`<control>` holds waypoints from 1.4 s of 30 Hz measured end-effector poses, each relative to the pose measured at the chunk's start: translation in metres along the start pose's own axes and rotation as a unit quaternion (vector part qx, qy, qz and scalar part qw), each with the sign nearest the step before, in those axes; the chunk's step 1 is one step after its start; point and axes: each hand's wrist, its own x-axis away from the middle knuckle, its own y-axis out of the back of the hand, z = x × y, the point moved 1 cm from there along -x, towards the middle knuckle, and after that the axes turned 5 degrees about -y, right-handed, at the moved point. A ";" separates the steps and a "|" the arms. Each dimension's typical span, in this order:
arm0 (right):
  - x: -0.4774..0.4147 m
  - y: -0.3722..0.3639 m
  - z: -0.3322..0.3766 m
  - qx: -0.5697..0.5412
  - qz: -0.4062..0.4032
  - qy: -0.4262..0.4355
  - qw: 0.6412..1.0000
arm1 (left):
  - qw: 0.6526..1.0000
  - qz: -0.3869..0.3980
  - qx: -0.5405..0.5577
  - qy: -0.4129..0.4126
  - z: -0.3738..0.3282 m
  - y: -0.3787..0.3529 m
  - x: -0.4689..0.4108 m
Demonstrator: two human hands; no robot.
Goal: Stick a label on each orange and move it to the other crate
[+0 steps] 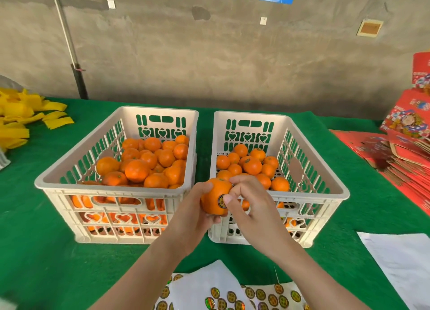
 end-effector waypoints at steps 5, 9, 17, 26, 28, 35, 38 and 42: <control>-0.001 0.000 0.002 0.040 -0.002 0.013 0.999 | 0.999 -0.039 -0.031 -0.015 0.002 0.001 -0.001; -0.001 0.001 0.003 0.066 -0.001 0.022 0.998 | 0.997 -0.063 -0.046 -0.027 0.002 0.000 -0.001; -0.002 0.005 0.006 0.155 -0.015 0.051 0.986 | 0.994 -0.073 -0.080 0.007 0.002 0.001 0.002; -0.006 -0.008 -0.006 -0.080 0.098 -0.090 0.988 | 0.995 -0.063 -0.078 0.013 -0.002 -0.005 0.001; -0.007 -0.012 -0.004 -0.083 0.074 -0.046 0.993 | 0.988 -0.060 -0.141 -0.004 -0.009 -0.006 -0.002; -0.054 -0.002 -0.013 -0.193 0.008 -0.084 0.978 | 0.771 -0.148 -0.584 -0.207 -0.049 0.055 -0.086; -0.116 0.004 -0.043 -0.154 -0.040 -0.157 0.975 | 0.680 -0.122 -0.716 -0.096 -0.040 0.076 -0.117; -0.204 -0.012 -0.108 -0.019 0.026 -0.281 0.959 | 0.611 -0.105 -0.780 -0.085 -0.029 0.085 -0.126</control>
